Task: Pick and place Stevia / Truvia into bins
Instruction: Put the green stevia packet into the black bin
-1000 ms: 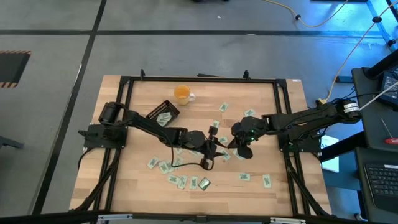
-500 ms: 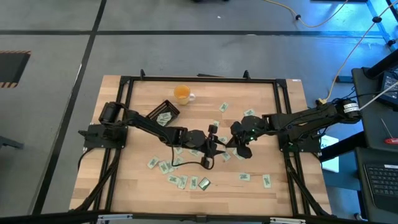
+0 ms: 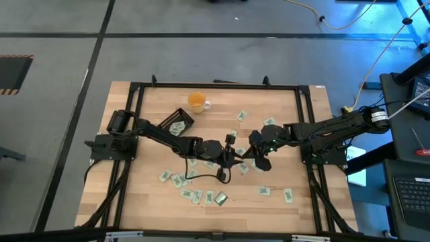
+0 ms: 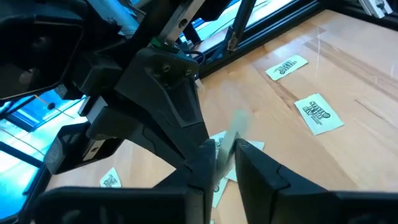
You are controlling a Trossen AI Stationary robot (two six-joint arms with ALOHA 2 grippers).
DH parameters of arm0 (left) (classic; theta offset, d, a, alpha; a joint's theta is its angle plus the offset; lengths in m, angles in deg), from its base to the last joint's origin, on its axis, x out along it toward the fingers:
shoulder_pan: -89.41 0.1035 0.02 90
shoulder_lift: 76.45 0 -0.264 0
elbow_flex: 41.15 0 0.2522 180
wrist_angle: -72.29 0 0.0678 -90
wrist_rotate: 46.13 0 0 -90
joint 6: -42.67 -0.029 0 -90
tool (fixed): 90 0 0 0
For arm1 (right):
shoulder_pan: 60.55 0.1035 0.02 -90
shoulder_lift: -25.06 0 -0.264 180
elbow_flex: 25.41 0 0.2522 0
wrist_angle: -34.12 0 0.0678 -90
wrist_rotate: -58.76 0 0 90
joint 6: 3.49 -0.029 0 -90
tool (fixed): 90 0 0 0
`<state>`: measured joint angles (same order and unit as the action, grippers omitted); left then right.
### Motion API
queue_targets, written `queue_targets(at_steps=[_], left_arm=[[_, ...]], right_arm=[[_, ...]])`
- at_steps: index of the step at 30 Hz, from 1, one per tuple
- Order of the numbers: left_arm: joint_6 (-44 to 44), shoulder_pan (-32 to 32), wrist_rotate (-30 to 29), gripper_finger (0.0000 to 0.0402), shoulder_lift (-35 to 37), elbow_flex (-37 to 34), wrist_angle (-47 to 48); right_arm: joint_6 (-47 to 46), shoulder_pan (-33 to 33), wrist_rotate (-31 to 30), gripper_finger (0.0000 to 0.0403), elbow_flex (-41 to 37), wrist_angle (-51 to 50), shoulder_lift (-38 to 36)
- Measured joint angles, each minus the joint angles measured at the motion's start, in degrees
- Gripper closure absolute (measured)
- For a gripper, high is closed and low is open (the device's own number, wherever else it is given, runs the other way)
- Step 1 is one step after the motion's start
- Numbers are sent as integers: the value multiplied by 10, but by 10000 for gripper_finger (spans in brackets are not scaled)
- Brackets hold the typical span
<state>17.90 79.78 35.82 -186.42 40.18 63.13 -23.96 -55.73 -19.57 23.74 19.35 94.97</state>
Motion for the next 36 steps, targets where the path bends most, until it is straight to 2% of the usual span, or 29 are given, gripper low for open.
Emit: queue_targets(at_steps=[6,14,18,24,27,32,36], left_arm=[[-15,0,0,394,0,0,5],[4,0,0,397,0,0,11],[15,0,0,396,0,0,24],[20,0,-8,397,1,0,50],[49,-1,-62,398,13,0,98],[126,0,-214,395,44,0,245],[229,0,-330,398,72,0,385]], right_arm=[[1,0,0,400,0,-1,0],[47,0,7,395,1,-21,0],[58,0,-2,363,0,-57,1],[44,-1,-70,288,0,-110,0],[33,0,-71,266,0,-159,0],[1,0,-71,254,0,-245,0],[-12,0,-72,254,0,-264,0]])
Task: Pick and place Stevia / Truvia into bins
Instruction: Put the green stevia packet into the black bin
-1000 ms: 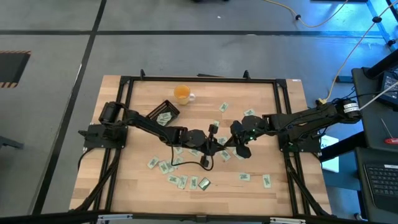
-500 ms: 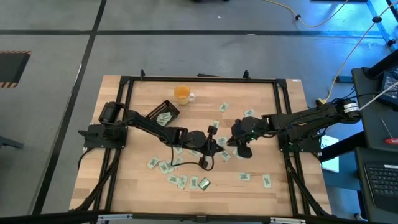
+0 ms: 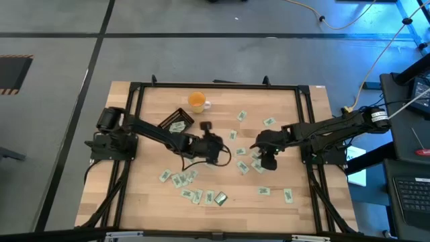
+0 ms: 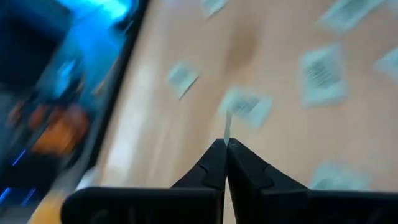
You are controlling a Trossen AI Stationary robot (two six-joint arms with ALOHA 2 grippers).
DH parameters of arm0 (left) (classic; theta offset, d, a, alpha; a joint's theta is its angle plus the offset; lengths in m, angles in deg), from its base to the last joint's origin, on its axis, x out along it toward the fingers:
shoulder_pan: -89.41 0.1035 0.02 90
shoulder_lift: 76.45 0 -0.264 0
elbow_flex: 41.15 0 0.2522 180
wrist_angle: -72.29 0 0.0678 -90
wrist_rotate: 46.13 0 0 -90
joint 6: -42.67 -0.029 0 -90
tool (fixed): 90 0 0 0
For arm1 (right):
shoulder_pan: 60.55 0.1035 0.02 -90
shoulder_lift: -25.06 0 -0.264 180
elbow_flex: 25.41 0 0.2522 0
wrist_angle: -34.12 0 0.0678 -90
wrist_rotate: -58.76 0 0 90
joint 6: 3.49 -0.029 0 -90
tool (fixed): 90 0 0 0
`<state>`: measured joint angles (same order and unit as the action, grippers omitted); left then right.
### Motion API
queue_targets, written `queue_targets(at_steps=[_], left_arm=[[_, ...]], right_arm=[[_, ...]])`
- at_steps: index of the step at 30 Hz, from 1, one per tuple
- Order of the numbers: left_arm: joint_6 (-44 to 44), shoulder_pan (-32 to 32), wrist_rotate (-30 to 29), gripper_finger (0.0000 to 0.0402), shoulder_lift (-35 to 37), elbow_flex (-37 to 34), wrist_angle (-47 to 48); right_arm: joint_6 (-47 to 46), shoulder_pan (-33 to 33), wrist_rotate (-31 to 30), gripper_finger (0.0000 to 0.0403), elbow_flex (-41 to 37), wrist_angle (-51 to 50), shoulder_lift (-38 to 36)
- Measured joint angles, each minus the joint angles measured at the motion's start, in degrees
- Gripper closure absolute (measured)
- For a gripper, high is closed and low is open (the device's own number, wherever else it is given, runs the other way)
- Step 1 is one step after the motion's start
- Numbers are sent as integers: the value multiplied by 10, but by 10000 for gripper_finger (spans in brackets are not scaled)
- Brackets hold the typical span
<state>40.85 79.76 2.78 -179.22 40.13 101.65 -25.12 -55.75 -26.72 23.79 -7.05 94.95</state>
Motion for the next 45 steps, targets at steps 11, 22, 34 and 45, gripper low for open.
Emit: queue_targets(at_steps=[11,22,34,45], left_arm=[[292,10,-115,398,17,0,323],[453,52,-103,398,17,-24,427],[523,87,-42,393,16,-86,418],[532,87,-8,349,16,-86,409]], right_arm=[[-3,0,0,254,0,4,0],[-4,0,-1,254,0,6,0],[-3,0,-1,253,0,6,0],[-19,0,0,253,0,-35,0]])
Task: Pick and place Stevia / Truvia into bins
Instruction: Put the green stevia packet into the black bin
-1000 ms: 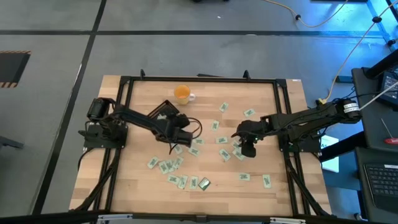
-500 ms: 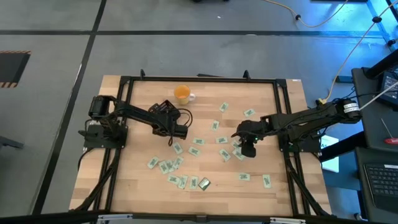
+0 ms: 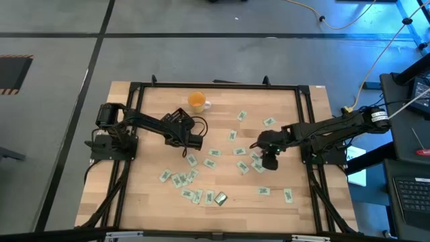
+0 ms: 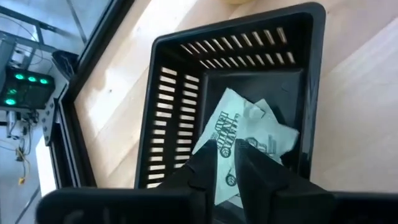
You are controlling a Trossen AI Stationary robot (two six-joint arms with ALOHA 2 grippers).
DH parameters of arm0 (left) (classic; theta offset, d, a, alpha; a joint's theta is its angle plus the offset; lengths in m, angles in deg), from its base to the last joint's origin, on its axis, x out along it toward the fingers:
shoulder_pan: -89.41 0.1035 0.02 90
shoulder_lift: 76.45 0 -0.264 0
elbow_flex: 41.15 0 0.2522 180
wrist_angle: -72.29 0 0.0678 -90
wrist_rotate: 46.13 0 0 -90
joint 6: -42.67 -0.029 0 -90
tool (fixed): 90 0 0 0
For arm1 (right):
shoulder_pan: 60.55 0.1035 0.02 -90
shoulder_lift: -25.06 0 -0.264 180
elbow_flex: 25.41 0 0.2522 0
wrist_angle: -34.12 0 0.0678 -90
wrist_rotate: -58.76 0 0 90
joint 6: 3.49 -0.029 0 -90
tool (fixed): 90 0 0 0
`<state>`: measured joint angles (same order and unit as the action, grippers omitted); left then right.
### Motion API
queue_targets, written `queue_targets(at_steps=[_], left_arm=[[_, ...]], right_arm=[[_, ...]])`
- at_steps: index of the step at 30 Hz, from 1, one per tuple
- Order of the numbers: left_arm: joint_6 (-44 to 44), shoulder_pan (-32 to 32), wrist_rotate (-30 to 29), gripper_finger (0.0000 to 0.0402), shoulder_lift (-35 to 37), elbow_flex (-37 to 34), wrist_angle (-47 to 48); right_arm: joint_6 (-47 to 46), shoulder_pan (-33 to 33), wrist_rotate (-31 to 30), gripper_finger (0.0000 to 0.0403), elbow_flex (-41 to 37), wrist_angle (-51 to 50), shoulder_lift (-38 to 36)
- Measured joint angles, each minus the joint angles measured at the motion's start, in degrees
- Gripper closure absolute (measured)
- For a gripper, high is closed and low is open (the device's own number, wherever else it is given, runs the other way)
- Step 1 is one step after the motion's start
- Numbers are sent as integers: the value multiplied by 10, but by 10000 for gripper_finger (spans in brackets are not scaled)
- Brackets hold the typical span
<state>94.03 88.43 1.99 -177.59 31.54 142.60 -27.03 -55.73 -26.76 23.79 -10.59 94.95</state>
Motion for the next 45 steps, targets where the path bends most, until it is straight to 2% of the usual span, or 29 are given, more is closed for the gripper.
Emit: queue_targets(at_steps=[2,4,10,12,18,22,30,36,45], left_arm=[[0,-2,0,344,0,0,0],[8,-8,0,343,2,0,0],[43,-31,-10,350,26,0,-4],[49,-41,-18,353,35,0,-14],[20,-66,-22,353,64,0,-79],[-23,-78,-23,351,73,0,-145],[-135,-84,-15,355,73,0,-279],[-166,-84,-14,356,73,0,-300],[-166,-84,-14,359,73,0,-300]], right_arm=[[-3,0,-3,253,0,-14,0],[-5,0,-31,253,0,-33,0],[-83,-18,-187,253,0,-109,0],[-94,-27,-214,253,0,-119,0],[-91,-70,-216,253,0,-103,0],[-87,-113,-239,253,0,-104,0],[-13,-207,-244,254,0,-67,0],[30,-272,-224,254,-2,-63,0],[47,-325,-222,254,-2,-55,24]])
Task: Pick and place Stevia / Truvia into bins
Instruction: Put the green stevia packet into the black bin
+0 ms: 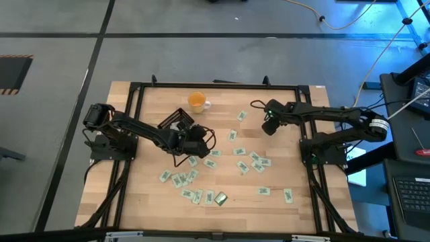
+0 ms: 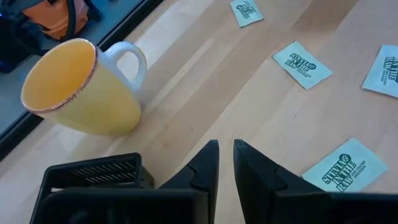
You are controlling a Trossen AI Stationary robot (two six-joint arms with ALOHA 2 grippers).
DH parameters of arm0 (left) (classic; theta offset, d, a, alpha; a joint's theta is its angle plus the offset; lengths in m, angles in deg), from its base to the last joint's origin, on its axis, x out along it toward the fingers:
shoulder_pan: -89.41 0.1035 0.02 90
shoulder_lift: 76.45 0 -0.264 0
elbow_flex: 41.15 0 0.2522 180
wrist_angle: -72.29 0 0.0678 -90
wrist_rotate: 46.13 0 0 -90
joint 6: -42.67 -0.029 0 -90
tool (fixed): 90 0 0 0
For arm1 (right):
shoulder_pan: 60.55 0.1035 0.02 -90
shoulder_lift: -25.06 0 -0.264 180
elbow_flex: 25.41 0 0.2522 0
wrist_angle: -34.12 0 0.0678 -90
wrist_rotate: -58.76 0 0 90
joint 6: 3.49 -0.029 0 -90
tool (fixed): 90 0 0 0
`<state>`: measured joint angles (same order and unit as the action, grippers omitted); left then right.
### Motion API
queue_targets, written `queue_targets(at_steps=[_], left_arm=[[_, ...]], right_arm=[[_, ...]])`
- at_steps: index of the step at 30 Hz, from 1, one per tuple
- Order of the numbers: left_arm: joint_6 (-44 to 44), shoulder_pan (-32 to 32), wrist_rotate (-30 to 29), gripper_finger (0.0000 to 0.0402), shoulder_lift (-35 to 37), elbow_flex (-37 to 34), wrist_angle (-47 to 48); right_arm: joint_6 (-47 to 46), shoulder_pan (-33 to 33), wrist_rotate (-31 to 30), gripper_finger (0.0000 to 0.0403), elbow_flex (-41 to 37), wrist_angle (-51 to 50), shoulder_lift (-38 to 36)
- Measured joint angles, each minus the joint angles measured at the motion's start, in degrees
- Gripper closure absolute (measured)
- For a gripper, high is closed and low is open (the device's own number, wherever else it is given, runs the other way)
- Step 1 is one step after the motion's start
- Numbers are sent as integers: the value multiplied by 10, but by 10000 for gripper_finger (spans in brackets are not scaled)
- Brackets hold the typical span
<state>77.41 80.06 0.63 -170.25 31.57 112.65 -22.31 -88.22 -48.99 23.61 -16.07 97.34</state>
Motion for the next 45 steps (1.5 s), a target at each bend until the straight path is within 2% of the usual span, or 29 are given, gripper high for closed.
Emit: queue_targets(at_steps=[9,15,19,29,34,39,45], left_arm=[[0,0,-1,360,0,0,1],[0,0,-1,361,0,0,1],[0,0,-1,363,0,0,1],[0,0,-1,364,0,0,1],[0,0,0,365,0,0,1],[0,0,14,362,0,0,1],[0,0,14,364,0,0,1]], right_arm=[[30,-25,1,254,0,54,92],[29,-40,26,254,3,59,130],[27,-42,31,269,2,59,130],[14,-42,52,354,1,60,129],[13,-42,52,380,1,60,129],[14,-42,56,383,1,60,129],[29,-43,73,358,1,60,129]])
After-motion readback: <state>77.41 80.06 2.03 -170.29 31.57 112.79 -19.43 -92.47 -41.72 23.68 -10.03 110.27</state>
